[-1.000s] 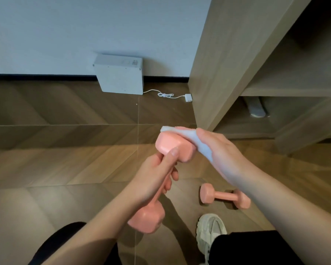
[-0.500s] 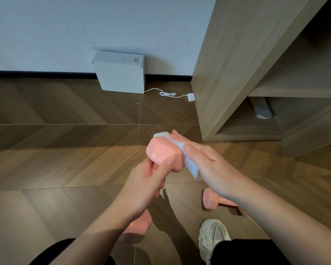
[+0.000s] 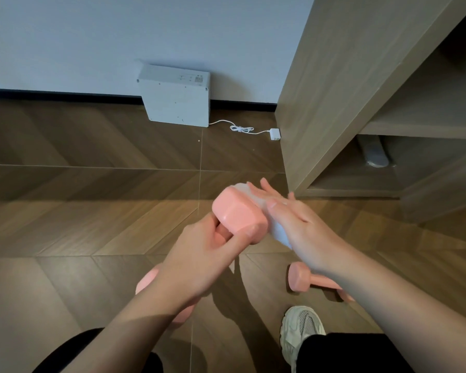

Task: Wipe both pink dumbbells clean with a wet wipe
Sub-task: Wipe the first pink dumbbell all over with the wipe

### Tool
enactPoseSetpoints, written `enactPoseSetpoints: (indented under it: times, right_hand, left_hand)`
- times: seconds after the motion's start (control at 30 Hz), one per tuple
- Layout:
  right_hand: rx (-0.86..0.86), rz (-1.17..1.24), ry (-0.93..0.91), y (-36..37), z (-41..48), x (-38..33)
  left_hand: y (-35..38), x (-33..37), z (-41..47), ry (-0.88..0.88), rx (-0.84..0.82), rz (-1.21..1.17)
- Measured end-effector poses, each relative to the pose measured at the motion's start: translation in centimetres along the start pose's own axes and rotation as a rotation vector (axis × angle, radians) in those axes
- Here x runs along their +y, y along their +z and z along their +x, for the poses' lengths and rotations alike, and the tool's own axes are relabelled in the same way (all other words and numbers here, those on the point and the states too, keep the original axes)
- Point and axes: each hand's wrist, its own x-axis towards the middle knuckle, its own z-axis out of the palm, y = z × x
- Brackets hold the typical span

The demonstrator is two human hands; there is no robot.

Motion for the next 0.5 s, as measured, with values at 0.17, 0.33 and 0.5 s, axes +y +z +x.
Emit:
enactPoseSetpoints:
  times: [0.17,0.33,0.5]
  right_hand:
    - [0.015,0.184,-0.083,0.68,-0.10,-0.64]
    - [-0.009,0.220,-0.075,0.93,-0.12,-0.32]
    - [0.006,0.200,-0.062,0.44,-0.15,-0.60]
  left_hand:
    - [0.27,0.15,-0.04,0.015,-0.002,0.003]
    - [-0.14,0.12,0.10,0.012,-0.011,0.034]
    - [0.23,0.06,0.09,0.018,-0.058,0.063]
